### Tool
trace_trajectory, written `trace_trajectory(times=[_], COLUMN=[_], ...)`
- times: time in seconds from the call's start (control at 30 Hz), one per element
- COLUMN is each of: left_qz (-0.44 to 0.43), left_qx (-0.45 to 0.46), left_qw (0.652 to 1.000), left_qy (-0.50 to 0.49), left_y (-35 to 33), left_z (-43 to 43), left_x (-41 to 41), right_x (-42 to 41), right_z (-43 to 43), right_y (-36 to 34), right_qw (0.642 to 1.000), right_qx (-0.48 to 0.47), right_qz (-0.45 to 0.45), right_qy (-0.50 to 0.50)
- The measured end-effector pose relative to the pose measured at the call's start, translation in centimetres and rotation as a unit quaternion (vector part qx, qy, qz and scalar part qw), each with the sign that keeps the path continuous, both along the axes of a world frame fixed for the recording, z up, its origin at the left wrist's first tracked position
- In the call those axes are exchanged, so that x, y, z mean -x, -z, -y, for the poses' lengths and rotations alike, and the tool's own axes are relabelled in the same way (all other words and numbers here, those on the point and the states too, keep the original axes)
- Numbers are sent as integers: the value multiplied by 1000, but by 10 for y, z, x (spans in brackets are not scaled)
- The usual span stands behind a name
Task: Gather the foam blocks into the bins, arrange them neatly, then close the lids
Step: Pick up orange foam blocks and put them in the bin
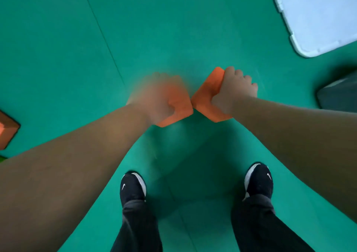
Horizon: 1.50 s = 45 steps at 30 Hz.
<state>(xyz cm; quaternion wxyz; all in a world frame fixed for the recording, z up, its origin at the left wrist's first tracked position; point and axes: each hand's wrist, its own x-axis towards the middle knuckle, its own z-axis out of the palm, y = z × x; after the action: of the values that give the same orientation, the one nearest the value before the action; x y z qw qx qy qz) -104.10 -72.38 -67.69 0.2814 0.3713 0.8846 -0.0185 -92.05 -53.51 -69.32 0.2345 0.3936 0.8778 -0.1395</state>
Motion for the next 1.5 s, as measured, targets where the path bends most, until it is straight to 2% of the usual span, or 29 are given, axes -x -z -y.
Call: trace_trajectory(times=[0.1,0.27,0.37,0.47,0.57,0.67,0.73,0.83,0.9,0.97,1.07,1.1,1.17,1.23,1.3,1.4,1.5], left_qz=[-12,-56,-139,-182,-221,-237,-240,-224,-190,-108,-10,18,67,94,75,62,74], left_qx=[-13,-72,-119,-157,-173,-190,-216,-246,-269,-232,-94,-44,25,71,90,94,103], left_qw=[999,988,971,955,940,928,920,913,911,932,970,975,970,962,959,956,942], left_qy=[46,124,154,174,193,214,222,235,247,257,224,218,232,247,260,272,310], left_y=[-21,-68,-99,-131,-160,-186,-200,-203,-201,-189,-162,-161,-160,-163,-124,-88,-84], left_z=[-87,-235,-317,-391,-455,-504,-531,-558,-569,-571,-561,-558,-550,-529,-511,-496,-487], left_x=[-26,-85,-124,-160,-196,-232,-259,-301,-328,-357,-385,-392,-412,-419,-401,-376,-354], right_x=[-37,-125,-182,-235,-293,-338,-363,-398,-422,-452,-491,-500,-514,-516,-506,-477,-435], right_z=[-67,-189,-254,-310,-356,-388,-403,-414,-415,-411,-394,-386,-367,-352,-340,-330,-324], right_y=[-34,-81,-114,-153,-177,-188,-192,-193,-188,-174,-144,-136,-117,-106,-100,-96,-97], right_qw=[999,996,987,968,938,878,851,824,828,838,889,902,908,906,908,927,951], right_qx=[-11,-38,-45,-64,-71,-12,-37,-130,-178,-163,-19,31,65,67,74,68,82], right_qz=[-21,-69,-125,-178,-217,-303,-332,-350,-341,-326,-238,-179,-94,-74,-90,-115,-117], right_qy=[-26,27,88,165,260,371,406,426,409,407,391,391,402,412,402,349,275])
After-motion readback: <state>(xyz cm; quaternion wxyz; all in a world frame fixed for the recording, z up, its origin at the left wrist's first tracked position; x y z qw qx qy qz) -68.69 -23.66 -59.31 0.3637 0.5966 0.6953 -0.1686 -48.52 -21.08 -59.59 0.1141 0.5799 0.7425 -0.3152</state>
